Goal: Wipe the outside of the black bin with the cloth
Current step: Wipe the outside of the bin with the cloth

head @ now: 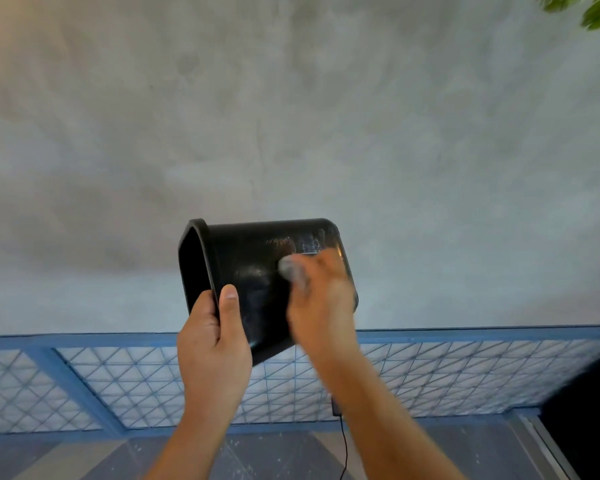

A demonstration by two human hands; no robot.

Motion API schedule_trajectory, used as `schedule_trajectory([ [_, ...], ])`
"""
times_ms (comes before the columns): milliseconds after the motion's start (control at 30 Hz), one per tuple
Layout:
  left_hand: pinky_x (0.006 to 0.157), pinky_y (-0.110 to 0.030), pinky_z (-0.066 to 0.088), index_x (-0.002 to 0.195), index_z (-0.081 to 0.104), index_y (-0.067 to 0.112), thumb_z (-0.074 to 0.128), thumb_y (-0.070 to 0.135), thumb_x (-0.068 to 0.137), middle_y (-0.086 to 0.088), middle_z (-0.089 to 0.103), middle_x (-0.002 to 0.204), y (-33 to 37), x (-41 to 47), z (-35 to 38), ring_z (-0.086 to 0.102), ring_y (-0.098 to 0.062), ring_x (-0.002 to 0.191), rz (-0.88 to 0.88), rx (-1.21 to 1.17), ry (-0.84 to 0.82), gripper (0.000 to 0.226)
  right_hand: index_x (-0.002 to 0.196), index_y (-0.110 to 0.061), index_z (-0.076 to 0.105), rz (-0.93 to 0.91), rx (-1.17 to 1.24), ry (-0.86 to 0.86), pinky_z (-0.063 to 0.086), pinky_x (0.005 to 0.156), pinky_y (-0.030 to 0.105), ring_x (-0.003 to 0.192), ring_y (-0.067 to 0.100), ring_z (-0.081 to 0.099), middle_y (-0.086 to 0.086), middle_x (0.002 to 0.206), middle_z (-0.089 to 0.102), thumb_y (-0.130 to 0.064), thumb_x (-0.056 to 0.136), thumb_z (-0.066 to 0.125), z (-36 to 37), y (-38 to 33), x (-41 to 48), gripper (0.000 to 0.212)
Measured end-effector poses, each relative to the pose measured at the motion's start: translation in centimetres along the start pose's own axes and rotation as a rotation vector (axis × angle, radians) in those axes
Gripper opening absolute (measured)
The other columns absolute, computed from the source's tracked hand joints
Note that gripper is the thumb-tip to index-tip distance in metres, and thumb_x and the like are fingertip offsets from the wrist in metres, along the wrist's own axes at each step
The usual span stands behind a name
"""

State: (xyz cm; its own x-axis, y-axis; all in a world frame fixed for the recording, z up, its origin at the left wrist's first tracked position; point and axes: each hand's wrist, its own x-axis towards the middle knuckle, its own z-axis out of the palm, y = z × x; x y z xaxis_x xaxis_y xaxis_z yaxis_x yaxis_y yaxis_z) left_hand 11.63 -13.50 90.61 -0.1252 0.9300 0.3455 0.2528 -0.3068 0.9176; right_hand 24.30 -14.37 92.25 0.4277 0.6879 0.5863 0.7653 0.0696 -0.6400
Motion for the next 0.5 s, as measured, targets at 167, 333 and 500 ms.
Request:
schedule_trajectory([
  [167,0.051,-0.017,0.038,0.069,0.05,0.016,0.048,0.031,0.109,0.003,0.055,0.057,-0.2,0.4,-0.8,0.053,-0.005,0.056,0.003,-0.003,0.022,0.043,0.104,-0.012,0.074,-0.187,-0.047,-0.056,0.058,0.076,0.033,0.085,0.019,0.06,0.001,0.102,0.057,-0.005,0.098,0.063,0.3,1.0,-2.3,0.014],
  [333,0.05,-0.015,0.039,0.069,0.048,0.013,0.049,0.032,0.109,0.001,0.047,0.054,0.3,-0.2,0.1,0.052,-0.006,0.054,0.061,0.082,-0.017,0.044,0.101,-0.012,0.07,-0.066,-0.085,0.076,0.057,0.075,0.04,0.089,0.023,0.059,0.002,0.104,0.053,-0.006,0.099,0.062,0.4,3.4,0.3,0.01],
  [500,0.051,-0.02,0.036,0.066,0.048,0.016,0.05,0.033,0.109,0.002,0.049,0.056,-0.2,0.4,-0.2,0.049,-0.009,0.055,0.034,0.056,-0.005,0.046,0.106,-0.016,0.071,-0.19,-0.076,-0.069,0.047,0.077,0.023,0.089,0.012,0.051,-0.003,0.103,0.053,-0.006,0.095,0.061,-0.2,0.9,-2.4,0.018],
])
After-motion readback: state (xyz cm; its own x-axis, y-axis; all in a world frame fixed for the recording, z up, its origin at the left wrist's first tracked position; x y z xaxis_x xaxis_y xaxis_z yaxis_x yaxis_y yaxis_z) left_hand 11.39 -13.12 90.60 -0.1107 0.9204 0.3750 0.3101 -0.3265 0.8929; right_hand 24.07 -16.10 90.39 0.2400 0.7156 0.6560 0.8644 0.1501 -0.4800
